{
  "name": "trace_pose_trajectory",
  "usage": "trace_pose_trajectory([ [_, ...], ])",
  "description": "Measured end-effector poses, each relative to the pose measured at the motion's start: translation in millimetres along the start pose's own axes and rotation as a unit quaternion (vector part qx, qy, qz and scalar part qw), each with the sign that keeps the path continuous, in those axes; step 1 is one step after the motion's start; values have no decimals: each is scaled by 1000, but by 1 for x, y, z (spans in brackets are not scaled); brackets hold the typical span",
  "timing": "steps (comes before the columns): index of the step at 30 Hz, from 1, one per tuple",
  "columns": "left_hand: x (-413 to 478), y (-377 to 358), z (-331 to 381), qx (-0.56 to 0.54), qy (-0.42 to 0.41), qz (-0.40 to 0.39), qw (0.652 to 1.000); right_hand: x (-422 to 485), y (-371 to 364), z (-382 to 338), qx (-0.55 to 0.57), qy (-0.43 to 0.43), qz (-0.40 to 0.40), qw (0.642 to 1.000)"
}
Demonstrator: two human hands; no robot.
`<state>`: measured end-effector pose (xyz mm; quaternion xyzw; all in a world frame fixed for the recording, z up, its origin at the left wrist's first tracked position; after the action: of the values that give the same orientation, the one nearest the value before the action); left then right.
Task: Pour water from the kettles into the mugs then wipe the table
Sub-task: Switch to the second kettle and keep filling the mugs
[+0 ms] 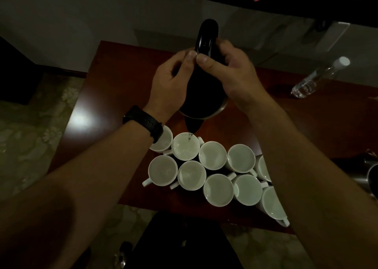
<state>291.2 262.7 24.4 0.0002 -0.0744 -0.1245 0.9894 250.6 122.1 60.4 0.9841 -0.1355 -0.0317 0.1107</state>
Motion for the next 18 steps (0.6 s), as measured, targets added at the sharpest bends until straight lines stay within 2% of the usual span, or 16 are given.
trace_pose_trajectory([
  [18,-1,2,-7,-6,6,-3,1000,-1,-1,-1,0,5,-7,1000],
])
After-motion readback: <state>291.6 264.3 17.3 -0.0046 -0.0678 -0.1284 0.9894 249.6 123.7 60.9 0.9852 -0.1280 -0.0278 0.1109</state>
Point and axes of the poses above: each hand's wrist, its own x-axis towards the middle knuckle, its own y-axis out of the back of the hand, z = x × y, the point moved 2 cm from there along x, towards the middle knuckle, and after that the axes turned 9 degrees about z, right-handed, at the moved point
